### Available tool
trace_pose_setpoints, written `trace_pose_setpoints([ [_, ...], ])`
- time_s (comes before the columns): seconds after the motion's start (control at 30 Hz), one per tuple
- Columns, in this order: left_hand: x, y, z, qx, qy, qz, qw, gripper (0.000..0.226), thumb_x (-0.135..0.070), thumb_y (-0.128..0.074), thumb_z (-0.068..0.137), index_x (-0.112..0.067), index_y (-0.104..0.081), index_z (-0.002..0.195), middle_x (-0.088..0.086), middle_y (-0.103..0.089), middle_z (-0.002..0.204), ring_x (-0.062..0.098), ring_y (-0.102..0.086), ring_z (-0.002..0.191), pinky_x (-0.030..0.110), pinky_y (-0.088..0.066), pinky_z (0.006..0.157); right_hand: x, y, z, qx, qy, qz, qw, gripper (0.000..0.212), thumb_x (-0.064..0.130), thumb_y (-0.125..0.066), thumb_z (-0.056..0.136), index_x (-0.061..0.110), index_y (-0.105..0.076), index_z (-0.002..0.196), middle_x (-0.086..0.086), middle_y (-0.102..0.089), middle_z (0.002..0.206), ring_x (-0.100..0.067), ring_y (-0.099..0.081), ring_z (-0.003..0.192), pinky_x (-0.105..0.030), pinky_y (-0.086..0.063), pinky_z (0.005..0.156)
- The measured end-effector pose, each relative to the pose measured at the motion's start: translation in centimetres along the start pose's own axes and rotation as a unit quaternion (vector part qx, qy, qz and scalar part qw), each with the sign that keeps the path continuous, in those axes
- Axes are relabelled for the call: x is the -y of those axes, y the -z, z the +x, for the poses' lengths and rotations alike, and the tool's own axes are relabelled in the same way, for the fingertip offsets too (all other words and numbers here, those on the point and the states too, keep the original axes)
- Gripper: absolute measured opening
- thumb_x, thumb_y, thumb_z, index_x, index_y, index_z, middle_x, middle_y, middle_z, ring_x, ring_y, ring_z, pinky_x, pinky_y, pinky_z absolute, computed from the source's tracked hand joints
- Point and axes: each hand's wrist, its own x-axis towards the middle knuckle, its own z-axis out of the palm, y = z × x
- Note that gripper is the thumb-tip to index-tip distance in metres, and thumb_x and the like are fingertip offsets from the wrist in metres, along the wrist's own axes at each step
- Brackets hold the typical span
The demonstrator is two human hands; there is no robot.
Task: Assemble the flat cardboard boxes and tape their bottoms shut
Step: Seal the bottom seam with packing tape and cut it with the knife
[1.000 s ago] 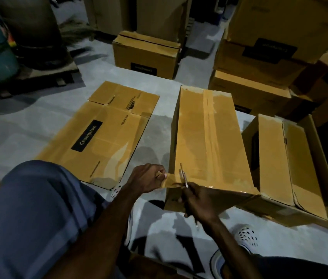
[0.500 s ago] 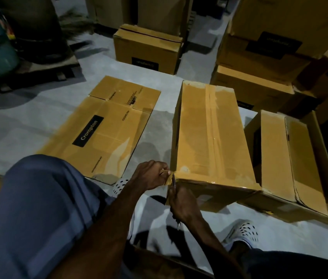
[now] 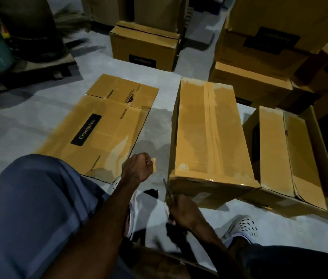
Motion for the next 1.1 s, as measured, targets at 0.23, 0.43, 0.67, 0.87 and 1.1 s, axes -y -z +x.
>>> trace_pose_setpoints([
  [0.23,0.2,-1.0,-0.1,0.009,0.041,-0.058,0.997,0.024,-0.04,-0.054,0.092,-0.019,-0.064,0.084,0.008,-0.07,0.094,0.034,-0.064,0.092,0.033,-0.051,0.073,0.4,3.1,2.4,-0.222,0.026,-0.023,0.974,0.026,0.041,-0.047,0.099,0.017,-0.053,0.108,-0.008,-0.06,0.103,-0.03,-0.062,0.091,-0.038,-0.049,0.075],
  [0.43,0.3,-2.0,-0.5,0.024,0.035,-0.101,0.994,0.027,-0.041,-0.056,0.092,-0.018,-0.062,0.079,0.007,-0.07,0.088,0.032,-0.064,0.085,0.034,-0.052,0.07,1.2,0.9,4.9,-0.278,-0.029,-0.144,0.95,0.047,0.051,-0.061,0.088,0.016,-0.046,0.116,-0.005,-0.052,0.111,-0.025,-0.064,0.084,-0.038,-0.054,0.068],
  [0.67,-0.9,-2.0,1.1,0.009,0.095,-0.311,0.946,0.006,-0.031,-0.066,0.09,-0.029,-0.062,0.086,0.003,-0.067,0.095,0.028,-0.063,0.092,0.035,-0.051,0.075,-1.3,4.6,5.6,-0.258,0.019,-0.036,0.965,0.043,0.068,-0.054,0.086,0.026,-0.054,0.093,0.0,-0.063,0.087,-0.025,-0.064,0.079,-0.039,-0.054,0.069],
  [0.87,-4.9,-1.8,4.5,0.024,0.126,-0.462,0.878,0.027,-0.011,-0.059,0.095,-0.019,-0.054,0.12,-0.001,-0.06,0.101,0.018,-0.056,0.09,0.027,-0.047,0.072,-7.1,15.9,7.0,-0.355,-0.022,-0.057,0.933,0.027,0.036,-0.045,0.102,0.012,-0.058,0.101,-0.002,-0.06,0.079,-0.024,-0.062,0.071,-0.042,-0.055,0.066],
  [1.1,-9.1,-5.7,9.7,0.049,0.164,-0.429,0.887,0.076,-0.025,-0.064,0.093,-0.013,-0.018,0.153,0.007,-0.029,0.151,0.026,-0.039,0.132,0.043,-0.038,0.11,-13.2,21.1,11.8,-0.343,-0.142,0.159,0.915,0.039,0.037,-0.051,0.099,0.0,-0.065,0.1,-0.021,-0.067,0.089,-0.037,-0.065,0.083,-0.045,-0.054,0.075],
])
